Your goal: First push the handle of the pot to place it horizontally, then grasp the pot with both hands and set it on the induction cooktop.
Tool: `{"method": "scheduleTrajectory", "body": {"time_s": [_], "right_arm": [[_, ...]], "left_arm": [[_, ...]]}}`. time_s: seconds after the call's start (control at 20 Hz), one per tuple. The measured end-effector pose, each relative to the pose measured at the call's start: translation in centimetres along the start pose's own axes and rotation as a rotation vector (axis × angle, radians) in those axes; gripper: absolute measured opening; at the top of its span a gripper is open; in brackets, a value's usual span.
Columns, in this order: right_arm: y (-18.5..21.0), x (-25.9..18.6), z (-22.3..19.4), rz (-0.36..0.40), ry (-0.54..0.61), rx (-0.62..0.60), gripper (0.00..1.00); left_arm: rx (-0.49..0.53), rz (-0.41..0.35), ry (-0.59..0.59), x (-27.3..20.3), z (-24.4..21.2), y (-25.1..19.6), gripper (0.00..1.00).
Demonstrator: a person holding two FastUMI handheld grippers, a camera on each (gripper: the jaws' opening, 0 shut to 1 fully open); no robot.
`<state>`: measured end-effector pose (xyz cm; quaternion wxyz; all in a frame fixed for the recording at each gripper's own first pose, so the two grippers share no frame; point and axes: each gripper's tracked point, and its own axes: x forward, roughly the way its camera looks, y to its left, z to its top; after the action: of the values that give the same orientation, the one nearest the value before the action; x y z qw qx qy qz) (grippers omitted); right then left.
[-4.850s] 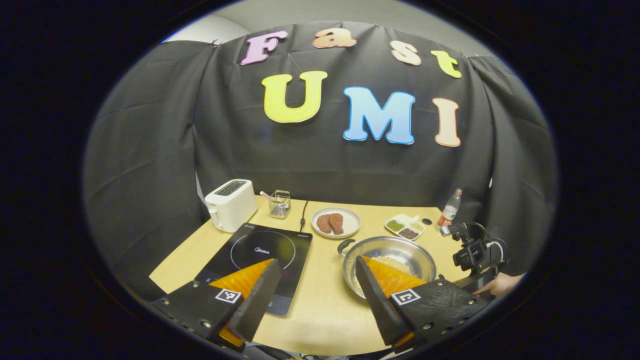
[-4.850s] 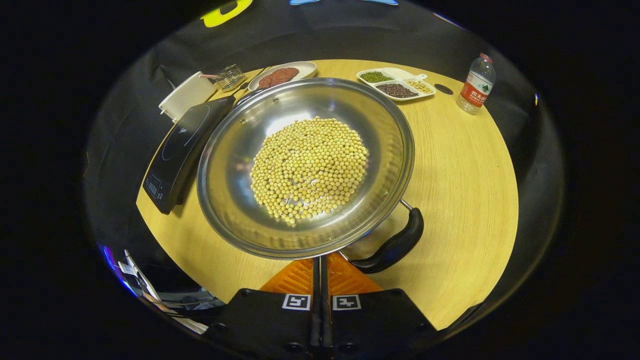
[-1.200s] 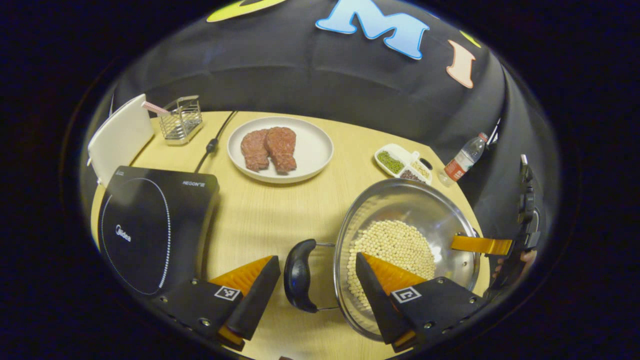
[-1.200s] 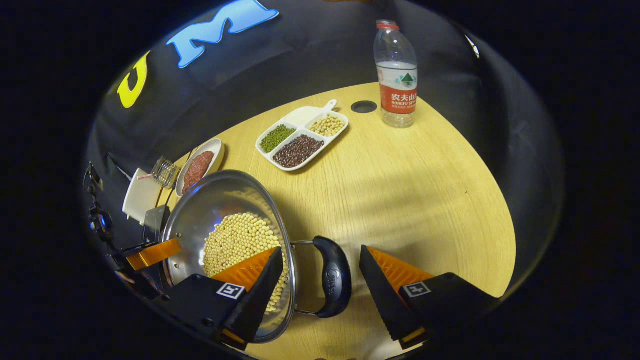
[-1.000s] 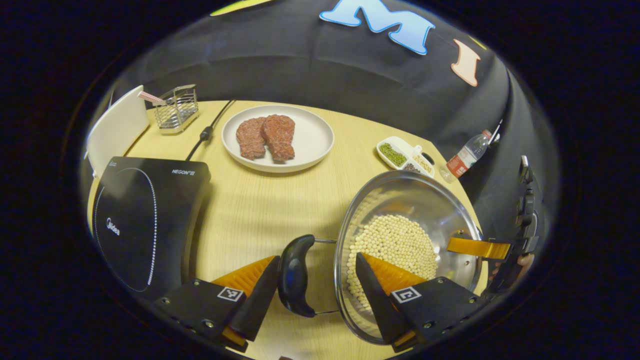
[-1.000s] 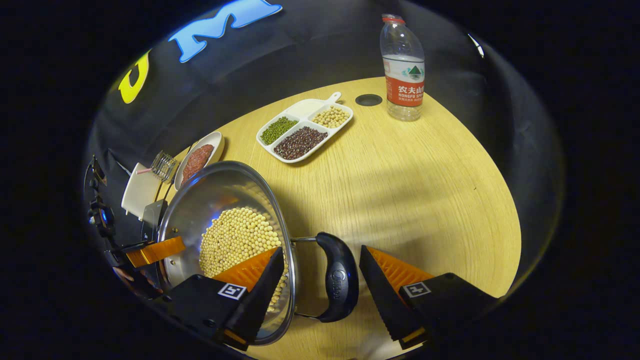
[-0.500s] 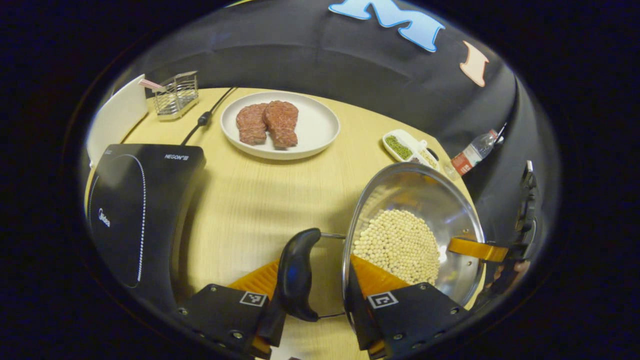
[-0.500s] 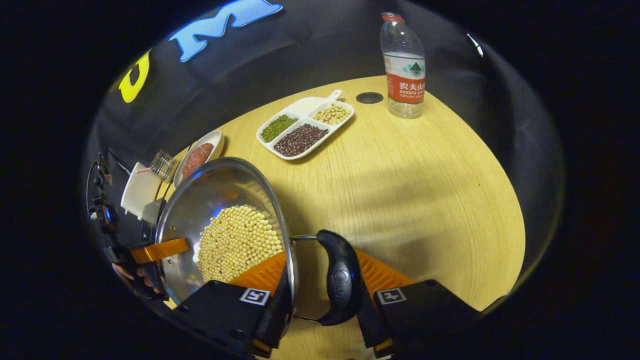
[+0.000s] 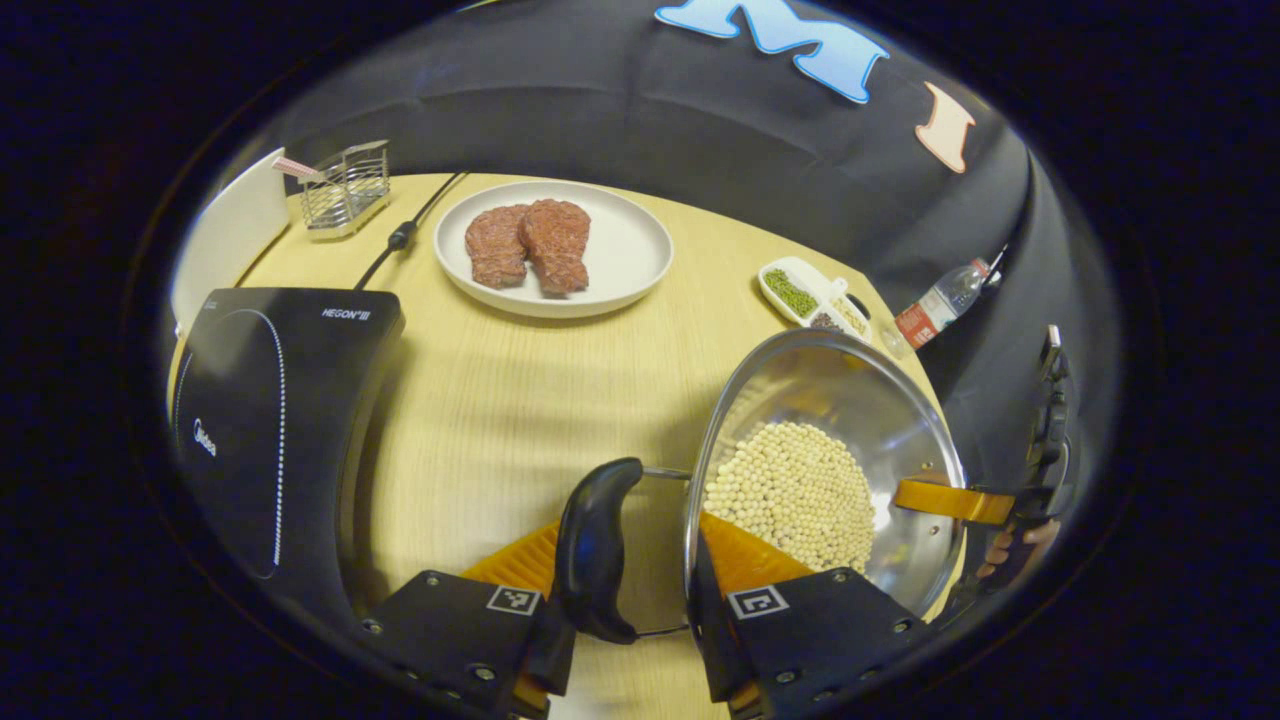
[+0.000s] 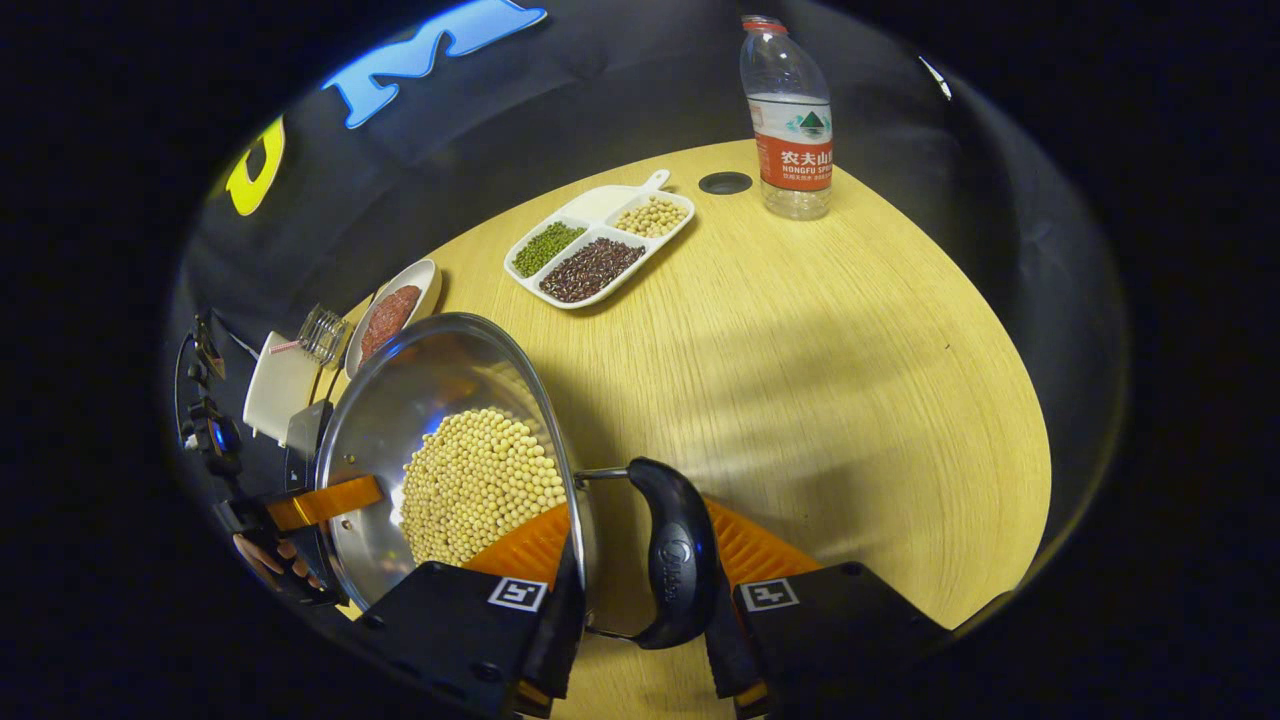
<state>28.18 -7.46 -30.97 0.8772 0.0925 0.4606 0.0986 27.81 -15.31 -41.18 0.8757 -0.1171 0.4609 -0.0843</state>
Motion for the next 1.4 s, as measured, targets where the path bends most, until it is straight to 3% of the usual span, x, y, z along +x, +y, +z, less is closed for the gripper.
{"method": "scheduleTrajectory", "body": {"time_s": [0.15, 0.7, 0.95, 1.0, 1.1, 1.2, 1.4], "right_arm": [[0.2, -1.6, -0.5, -0.002, -0.004, 0.005, 0.55], [3.4, -9.9, -4.5, -0.013, -0.006, 0.035, 0.53], [6.3, -12.5, -6.9, -0.017, -0.020, 0.052, 0.55], [6.9, -12.7, -7.5, -0.017, -0.022, 0.055, 0.55], [8.2, -13.4, -8.6, -0.014, -0.022, 0.061, 0.55], [9.7, -13.6, -9.6, -0.005, -0.011, 0.069, 0.55], [13.3, -13.3, -10.1, 0.011, -0.013, 0.052, 0.55]], "left_arm": [[-0.013, -0.013, 0.002, -1.5, -0.7, -0.5, 0.49], [0.006, -0.034, -0.004, -10.8, -2.5, -0.8, 0.53], [0.019, -0.043, -0.014, -14.8, -3.1, 1.2, 0.52], [0.024, -0.044, -0.018, -15.6, -3.2, 1.7, 0.56], [0.034, -0.043, -0.022, -17.0, -3.5, 2.8, 0.52], [0.043, -0.039, -0.029, -18.3, -3.5, 4.2, 0.56], [0.030, -0.029, -0.038, -20.0, -3.1, 7.7, 0.51]]}}
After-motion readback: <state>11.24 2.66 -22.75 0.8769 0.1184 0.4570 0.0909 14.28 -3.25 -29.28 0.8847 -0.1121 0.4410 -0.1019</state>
